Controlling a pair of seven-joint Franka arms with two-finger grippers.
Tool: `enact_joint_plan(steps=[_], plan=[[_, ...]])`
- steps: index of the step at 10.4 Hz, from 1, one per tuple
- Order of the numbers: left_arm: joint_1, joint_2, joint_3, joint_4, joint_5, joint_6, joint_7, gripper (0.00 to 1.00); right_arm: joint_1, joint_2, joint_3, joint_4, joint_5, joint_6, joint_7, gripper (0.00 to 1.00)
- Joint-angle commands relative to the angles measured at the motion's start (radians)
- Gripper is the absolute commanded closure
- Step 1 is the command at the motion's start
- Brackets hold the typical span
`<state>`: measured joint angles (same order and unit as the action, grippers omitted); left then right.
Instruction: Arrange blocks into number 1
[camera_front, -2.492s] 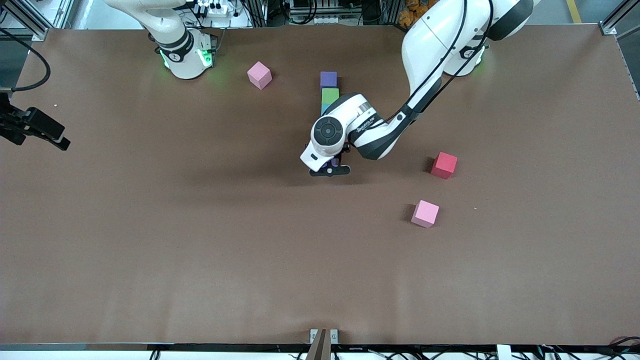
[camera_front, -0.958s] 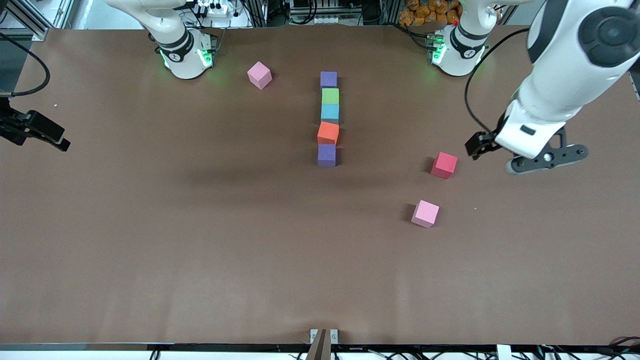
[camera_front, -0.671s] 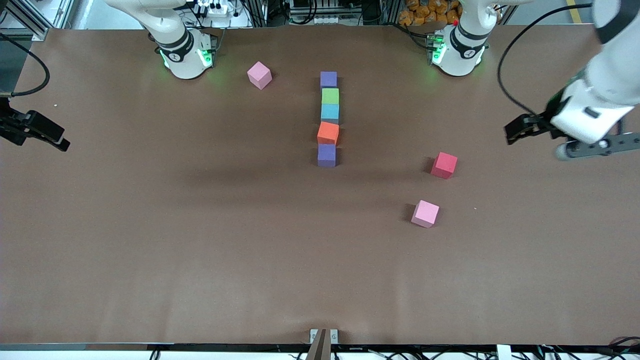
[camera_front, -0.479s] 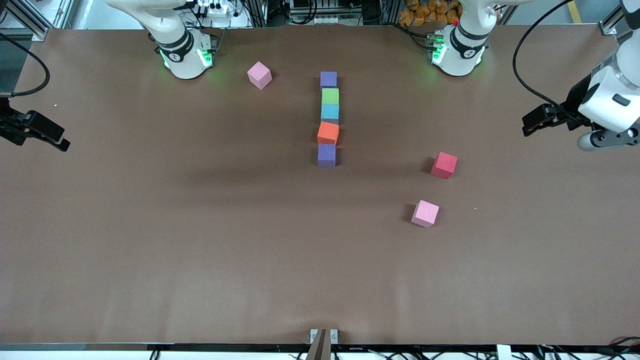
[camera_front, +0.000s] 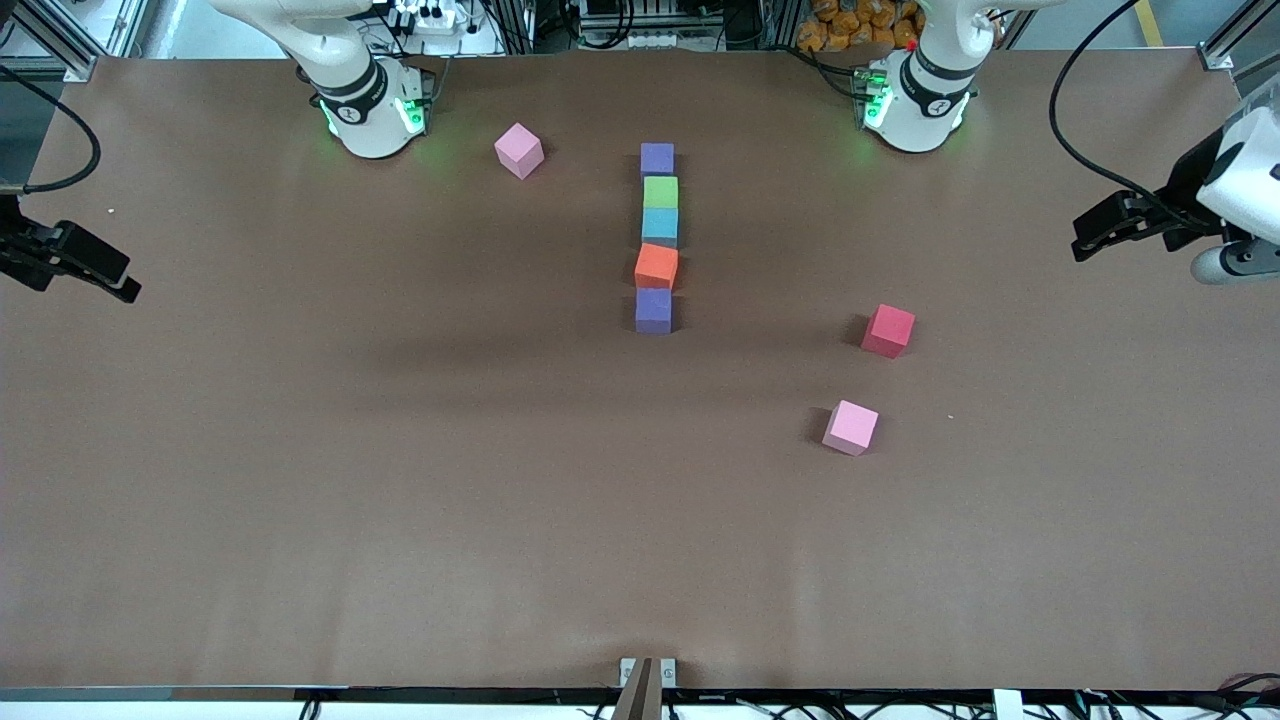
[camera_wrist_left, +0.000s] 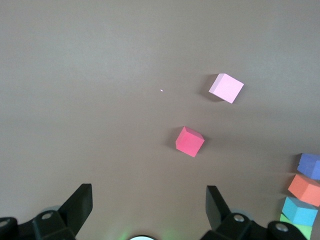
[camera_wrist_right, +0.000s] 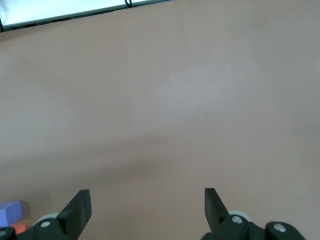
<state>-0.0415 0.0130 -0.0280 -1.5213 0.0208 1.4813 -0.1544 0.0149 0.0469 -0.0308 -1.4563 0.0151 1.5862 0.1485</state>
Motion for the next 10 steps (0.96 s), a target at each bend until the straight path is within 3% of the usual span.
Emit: enact_joint_plan(steps=[1, 10], plan=[[0.005, -0.007, 0.011, 0.024, -0.01, -0.016, 0.027, 0.0, -0.013, 0.011, 0.016, 0.027, -0.017, -0.017, 0.005, 0.0], [-0.057, -0.007, 0.0, 0.053, -0.012, -0.016, 0.027, 0.0, -0.01, 0.017, 0.016, 0.028, -0.015, -0.015, 0.006, 0.0]])
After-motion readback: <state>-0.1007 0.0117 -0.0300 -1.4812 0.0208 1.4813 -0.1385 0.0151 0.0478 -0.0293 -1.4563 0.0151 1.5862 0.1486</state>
